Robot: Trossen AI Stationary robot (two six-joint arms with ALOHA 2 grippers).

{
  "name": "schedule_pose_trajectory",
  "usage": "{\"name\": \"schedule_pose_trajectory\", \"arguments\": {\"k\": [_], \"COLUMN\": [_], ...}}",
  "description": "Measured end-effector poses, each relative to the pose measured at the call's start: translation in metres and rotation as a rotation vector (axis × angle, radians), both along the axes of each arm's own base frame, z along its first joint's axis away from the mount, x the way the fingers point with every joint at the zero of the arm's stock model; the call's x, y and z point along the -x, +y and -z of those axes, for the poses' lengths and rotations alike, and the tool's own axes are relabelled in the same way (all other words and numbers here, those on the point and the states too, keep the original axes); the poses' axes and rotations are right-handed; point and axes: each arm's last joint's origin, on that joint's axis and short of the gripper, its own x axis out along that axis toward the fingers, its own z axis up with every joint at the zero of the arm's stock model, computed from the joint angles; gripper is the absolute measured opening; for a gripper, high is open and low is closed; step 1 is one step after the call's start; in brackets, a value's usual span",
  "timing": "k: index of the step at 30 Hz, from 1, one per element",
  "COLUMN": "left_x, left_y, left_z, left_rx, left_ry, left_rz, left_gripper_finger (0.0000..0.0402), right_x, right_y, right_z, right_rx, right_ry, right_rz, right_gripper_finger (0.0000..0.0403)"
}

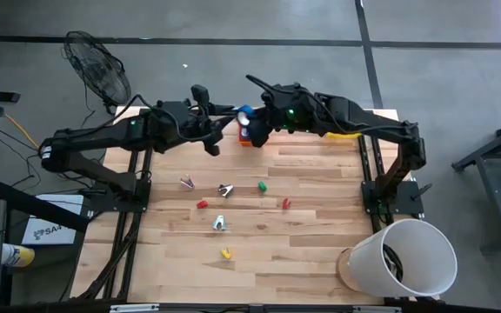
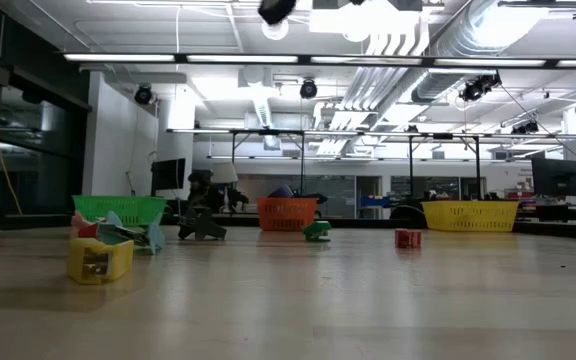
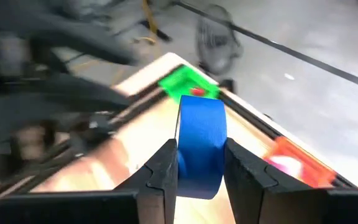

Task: Pick and place Stapler, Stapler remover, tape
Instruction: Put the blue tape into the orange bin

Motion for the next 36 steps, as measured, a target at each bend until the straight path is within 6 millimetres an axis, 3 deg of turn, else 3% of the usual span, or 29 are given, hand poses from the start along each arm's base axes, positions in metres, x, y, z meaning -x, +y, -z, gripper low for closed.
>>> {"name": "schedule_pose_trajectory", "arguments": {"k": [8,12,17,26,36], "left_x": [0.039,0.054,0.068,0.08,0.082], "left_y": [-0.004,-0.005,-0.006,-0.007,-0.007], "left_z": [0.001,-0.001,-0.002,0.008,0.012], "left_rx": [0.088,0.135,0.172,0.262,0.296], "left_ry": [0.106,0.103,0.105,0.184,0.209], "left_rz": [0.029,0.02,0.006,-0.042,-0.062], "left_gripper_finger": [0.0113,0.0113,0.0113,0.0113,0.0113], "right_x": [0.014,0.003,-0.02,-0.044,-0.054], "right_y": [-0.042,-0.069,-0.103,-0.157,-0.187], "right_z": [0.021,0.042,0.085,0.157,0.213], "right_rx": [0.004,-0.001,-0.031,-0.154,-0.252], "right_ry": [0.193,0.258,0.368,0.445,0.498], "right_rz": [0.267,0.308,0.331,0.372,0.412], "right_gripper_finger": [0.009,0.009,0.009,0.009,0.009]}}
